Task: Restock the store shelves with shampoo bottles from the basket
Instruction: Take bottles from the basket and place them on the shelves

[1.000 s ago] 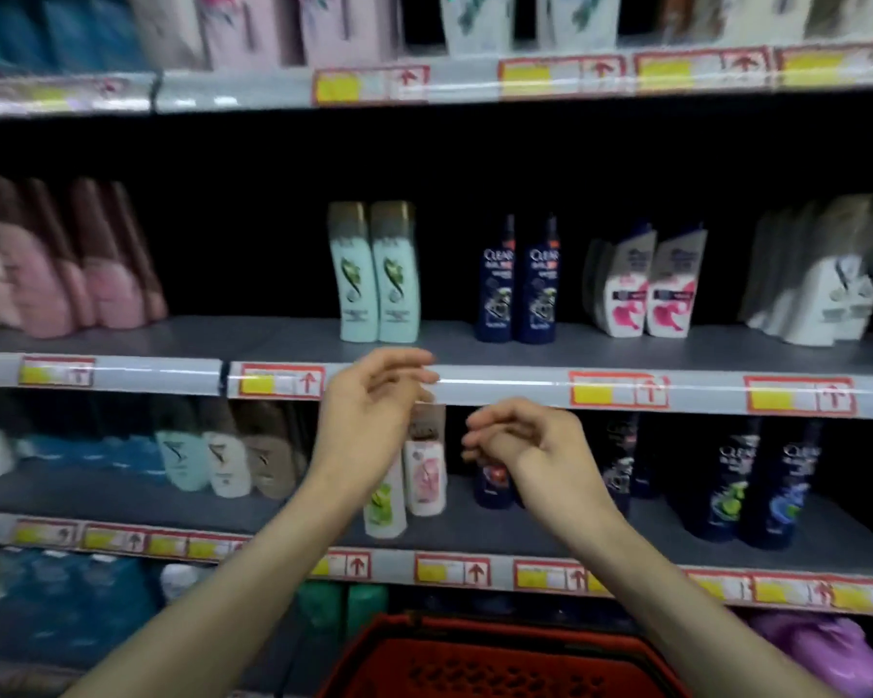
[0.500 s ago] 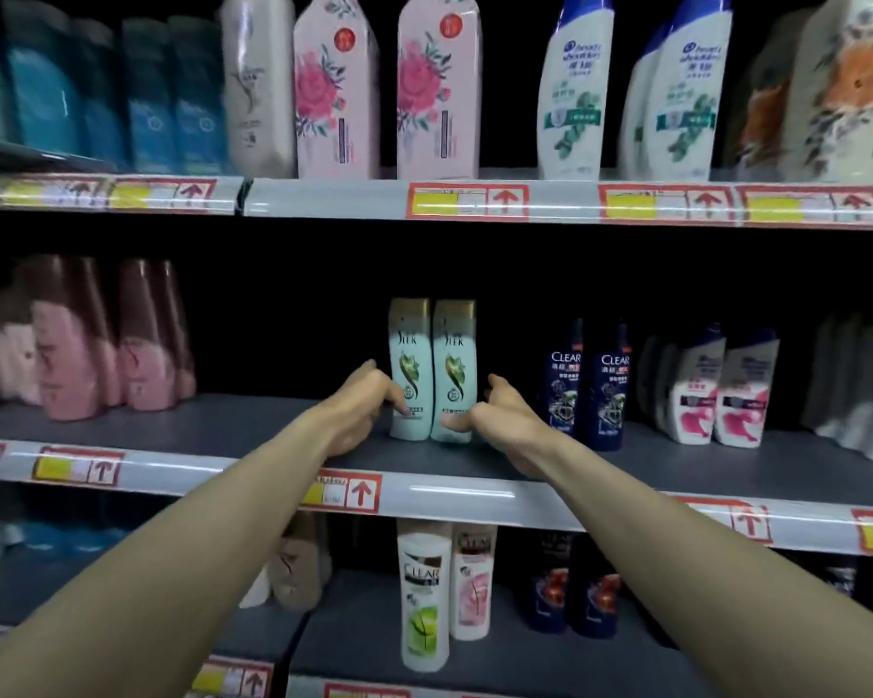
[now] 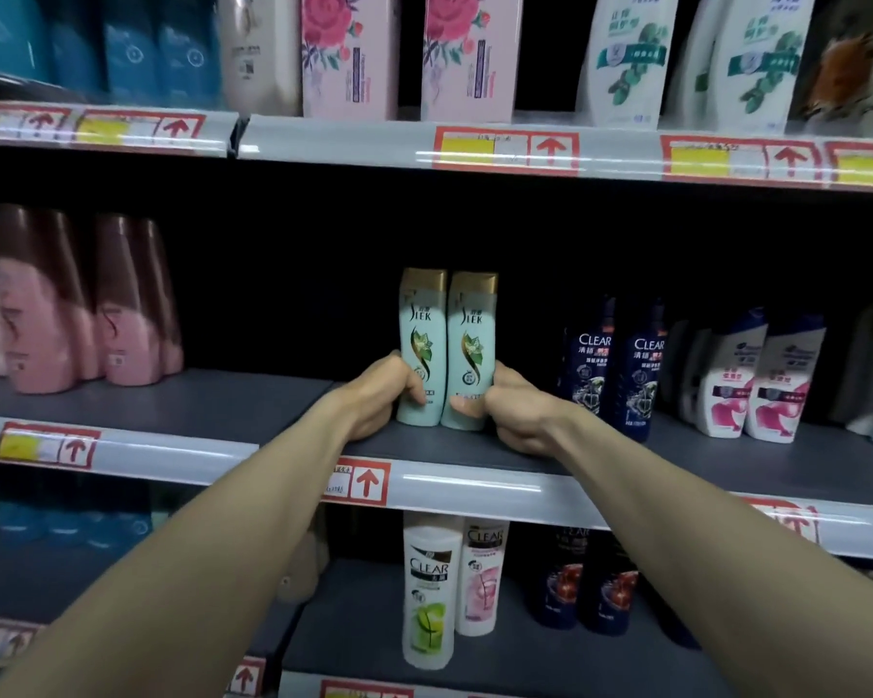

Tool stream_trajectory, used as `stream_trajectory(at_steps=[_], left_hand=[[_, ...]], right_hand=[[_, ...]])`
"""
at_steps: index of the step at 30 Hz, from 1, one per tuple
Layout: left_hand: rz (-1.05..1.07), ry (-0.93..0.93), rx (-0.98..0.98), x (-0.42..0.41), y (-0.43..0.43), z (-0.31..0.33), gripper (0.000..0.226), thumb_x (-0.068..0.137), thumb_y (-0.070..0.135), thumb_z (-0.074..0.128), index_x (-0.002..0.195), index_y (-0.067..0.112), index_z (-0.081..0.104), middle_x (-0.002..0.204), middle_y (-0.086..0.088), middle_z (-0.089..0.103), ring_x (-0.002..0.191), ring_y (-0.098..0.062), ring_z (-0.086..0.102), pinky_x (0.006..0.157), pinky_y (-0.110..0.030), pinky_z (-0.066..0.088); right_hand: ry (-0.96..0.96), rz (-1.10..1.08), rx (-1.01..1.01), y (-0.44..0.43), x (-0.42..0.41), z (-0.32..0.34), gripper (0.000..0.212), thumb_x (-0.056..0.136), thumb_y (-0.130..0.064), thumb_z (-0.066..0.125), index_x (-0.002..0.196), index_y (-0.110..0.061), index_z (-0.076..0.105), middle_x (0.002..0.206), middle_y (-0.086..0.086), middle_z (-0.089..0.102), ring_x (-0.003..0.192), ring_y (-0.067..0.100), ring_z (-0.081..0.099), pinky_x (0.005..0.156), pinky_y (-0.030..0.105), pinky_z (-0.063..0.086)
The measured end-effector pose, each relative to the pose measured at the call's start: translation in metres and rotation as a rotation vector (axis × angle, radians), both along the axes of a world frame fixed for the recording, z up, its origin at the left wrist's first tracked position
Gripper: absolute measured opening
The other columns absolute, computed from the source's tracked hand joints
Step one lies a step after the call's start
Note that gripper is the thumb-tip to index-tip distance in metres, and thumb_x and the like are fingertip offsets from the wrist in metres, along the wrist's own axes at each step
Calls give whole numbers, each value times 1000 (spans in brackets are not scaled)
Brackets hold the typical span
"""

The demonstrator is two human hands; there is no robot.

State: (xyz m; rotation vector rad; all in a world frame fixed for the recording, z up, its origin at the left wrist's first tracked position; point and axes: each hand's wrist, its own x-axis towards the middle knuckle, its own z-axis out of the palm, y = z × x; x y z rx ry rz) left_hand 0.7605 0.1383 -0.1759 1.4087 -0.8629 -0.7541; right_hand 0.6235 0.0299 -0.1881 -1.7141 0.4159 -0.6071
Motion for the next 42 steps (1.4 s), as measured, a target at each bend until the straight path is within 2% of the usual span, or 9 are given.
stream_trajectory(at_steps=[10, 20, 25, 29, 33, 36, 38, 40, 42], left_hand=[[61, -21, 4, -1, -1, -1, 60, 68, -19, 39, 125, -11, 59, 123, -26, 70, 118, -43, 64, 101, -49, 55], [-13, -59, 104, -13, 21, 11, 50, 59, -17, 40, 96, 1, 69, 106, -11, 79, 110, -32, 67, 90, -36, 56], [-64, -155, 223, -25, 50, 19, 29, 80, -12, 44, 83, 9, 64, 110, -7, 75, 107, -22, 64, 105, -33, 47], [-215, -230, 212, -48, 67, 19, 28, 90, -5, 53, 105, 9, 73, 114, 6, 77, 110, -4, 67, 106, -26, 45], [-229, -422, 217, -79, 44, 19, 23, 81, 18, 69, 102, 24, 61, 129, 8, 56, 126, -10, 51, 108, -28, 36], [-182, -269, 196, -106, 11, 19, 34, 79, 15, 73, 111, 15, 59, 118, -4, 50, 137, -26, 44, 106, -32, 38], [-179, -172, 198, -123, -10, 20, 16, 85, 5, 68, 84, 21, 71, 93, 2, 64, 98, -18, 55, 92, -28, 40], [-178, -123, 208, -128, -35, 17, 47, 84, -1, 63, 45, 25, 66, 54, 14, 59, 74, -15, 44, 84, -27, 38], [-169, -73, 223, -135, -49, 16, 46, 77, -6, 61, 41, 22, 65, 51, 13, 61, 65, -13, 47, 77, -25, 40]], right_hand=[[33, 10, -21, -6, 3, -6, 46, 97, 18, 47, 104, -22, 68, 99, -9, 76, 87, 1, 73, 72, 16, 58], [124, -146, -22, 16, -10, 7, 26, 92, 14, 61, 108, -4, 69, 118, 13, 72, 109, 28, 69, 99, 38, 54], [402, -201, -279, 29, -43, 18, 15, 91, -6, 66, 105, -11, 64, 117, 8, 69, 104, 21, 65, 94, 35, 53], [363, -330, -611, 41, -100, 16, 55, 89, -26, 62, 142, -12, 56, 143, 6, 60, 134, 24, 55, 110, 38, 45], [137, -569, -733, 36, -153, 16, 35, 88, -28, 57, 119, -24, 73, 109, -11, 76, 107, 13, 69, 97, 38, 56], [15, -766, -661, 18, -173, 20, 24, 86, -17, 63, 109, -20, 69, 92, -14, 71, 89, 9, 68, 84, 34, 56], [68, -815, -566, 2, -180, 19, 40, 83, -19, 69, 122, -15, 59, 97, -11, 67, 93, 15, 65, 80, 31, 49], [202, -738, -412, -18, -179, 15, 67, 77, -24, 76, 137, -9, 48, 113, -1, 66, 105, 22, 63, 87, 34, 48], [256, -626, -253, -34, -175, 15, 72, 70, -21, 79, 135, -7, 51, 118, 6, 70, 110, 27, 65, 96, 40, 53]])
